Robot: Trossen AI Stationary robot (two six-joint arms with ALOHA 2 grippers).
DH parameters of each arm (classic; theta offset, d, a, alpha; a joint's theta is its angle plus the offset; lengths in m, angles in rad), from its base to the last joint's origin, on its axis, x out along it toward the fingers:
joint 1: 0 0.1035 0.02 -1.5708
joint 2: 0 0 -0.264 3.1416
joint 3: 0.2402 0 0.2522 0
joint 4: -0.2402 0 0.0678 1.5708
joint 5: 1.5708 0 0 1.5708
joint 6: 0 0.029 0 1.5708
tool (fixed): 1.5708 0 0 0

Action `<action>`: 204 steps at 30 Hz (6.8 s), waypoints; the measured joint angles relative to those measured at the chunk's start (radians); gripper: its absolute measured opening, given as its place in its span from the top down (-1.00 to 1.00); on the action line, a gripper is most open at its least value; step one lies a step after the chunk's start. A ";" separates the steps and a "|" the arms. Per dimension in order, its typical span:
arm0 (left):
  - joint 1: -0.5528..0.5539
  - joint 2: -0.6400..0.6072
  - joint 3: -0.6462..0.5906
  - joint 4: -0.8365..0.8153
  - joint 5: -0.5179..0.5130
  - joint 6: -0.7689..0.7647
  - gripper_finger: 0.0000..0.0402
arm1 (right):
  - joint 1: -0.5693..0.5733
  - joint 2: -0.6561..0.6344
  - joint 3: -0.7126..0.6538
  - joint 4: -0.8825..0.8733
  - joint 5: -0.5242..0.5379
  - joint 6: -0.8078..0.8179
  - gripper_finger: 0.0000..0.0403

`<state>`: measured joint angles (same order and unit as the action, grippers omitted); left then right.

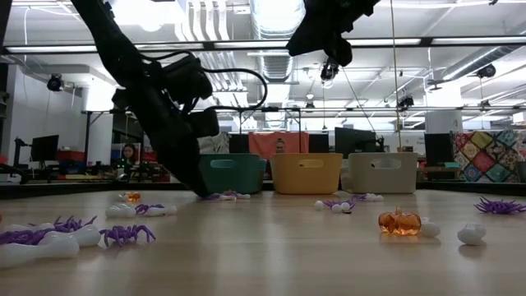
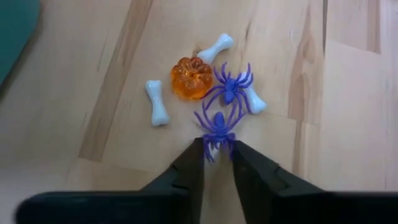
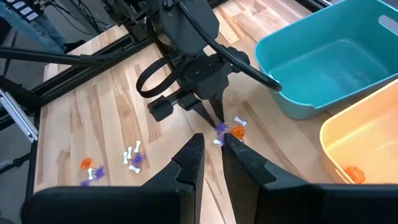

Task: Sort Halloween decoration
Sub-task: Put the purple spider toy into the gray bin

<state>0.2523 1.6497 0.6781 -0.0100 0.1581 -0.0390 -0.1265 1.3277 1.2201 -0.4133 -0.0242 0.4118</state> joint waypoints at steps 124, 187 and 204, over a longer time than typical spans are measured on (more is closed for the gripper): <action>-0.007 -0.412 0.015 0.203 -0.151 -0.288 1.00 | -0.079 0.301 0.095 0.297 -0.013 -0.143 0.24; -0.006 -0.425 0.015 0.098 -0.123 -0.341 0.26 | -0.666 0.331 0.177 -0.738 0.150 0.146 0.96; -0.006 -0.425 0.015 0.091 -0.120 -0.416 0.26 | -0.701 0.324 0.193 -0.674 0.108 0.081 0.54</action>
<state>0.2459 1.2247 0.6930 0.0805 0.0377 -0.4549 -0.8272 1.6517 1.4132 -1.0874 0.0841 0.4932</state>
